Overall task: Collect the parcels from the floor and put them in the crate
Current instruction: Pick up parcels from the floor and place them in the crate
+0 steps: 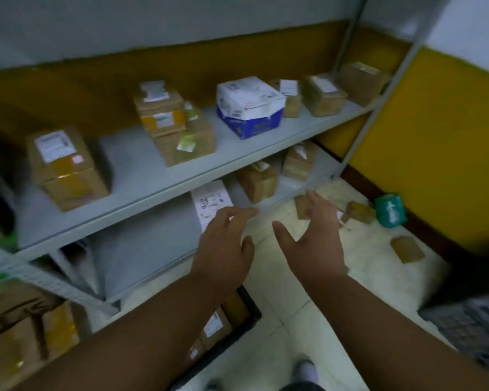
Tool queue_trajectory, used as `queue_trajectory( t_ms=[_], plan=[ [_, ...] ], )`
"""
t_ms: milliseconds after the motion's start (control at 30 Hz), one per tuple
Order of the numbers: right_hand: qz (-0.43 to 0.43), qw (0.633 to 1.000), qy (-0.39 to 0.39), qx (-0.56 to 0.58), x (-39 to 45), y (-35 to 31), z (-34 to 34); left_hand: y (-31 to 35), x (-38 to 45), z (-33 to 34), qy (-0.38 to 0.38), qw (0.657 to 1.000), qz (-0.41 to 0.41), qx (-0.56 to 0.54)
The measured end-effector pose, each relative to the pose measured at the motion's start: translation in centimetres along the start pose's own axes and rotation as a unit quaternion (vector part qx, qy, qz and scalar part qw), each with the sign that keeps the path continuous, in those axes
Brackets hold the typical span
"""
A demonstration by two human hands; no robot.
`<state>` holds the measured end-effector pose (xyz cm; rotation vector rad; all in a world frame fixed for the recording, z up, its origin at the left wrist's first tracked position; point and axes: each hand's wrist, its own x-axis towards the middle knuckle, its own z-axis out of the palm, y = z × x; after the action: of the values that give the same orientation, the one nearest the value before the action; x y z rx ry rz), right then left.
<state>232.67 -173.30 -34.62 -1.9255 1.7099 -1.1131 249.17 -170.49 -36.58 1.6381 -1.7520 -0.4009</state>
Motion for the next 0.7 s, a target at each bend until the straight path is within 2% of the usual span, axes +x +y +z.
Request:
queue_trajectory(
  t_ms=[167, 267, 400, 567, 700],
  plan=[
    [0.058, 0.996, 0.061, -0.007, 1.6, 5.6, -7.2, 6.3, 3.6, 6.1, -0.060, 0.994, 0.091, -0.006],
    [0.069, 0.994, 0.074, -0.042, 3.3, 8.9, -11.0, 9.5, 6.2, 9.4, -0.054, 0.991, 0.122, -0.010],
    [0.097, 0.986, 0.101, -0.092, 6.6, 15.6, -18.9, 16.9, 10.6, 16.9, -0.064, 0.984, 0.160, -0.041],
    [0.129, 0.980, 0.104, -0.109, 10.2, 22.8, -25.9, 23.8, 14.8, 25.4, -0.089, 0.983, 0.155, -0.046],
    [0.153, 0.979, 0.100, -0.091, 14.0, 27.4, -27.4, 26.0, 18.1, 29.1, -0.087, 0.983, 0.153, -0.059]
  ],
)
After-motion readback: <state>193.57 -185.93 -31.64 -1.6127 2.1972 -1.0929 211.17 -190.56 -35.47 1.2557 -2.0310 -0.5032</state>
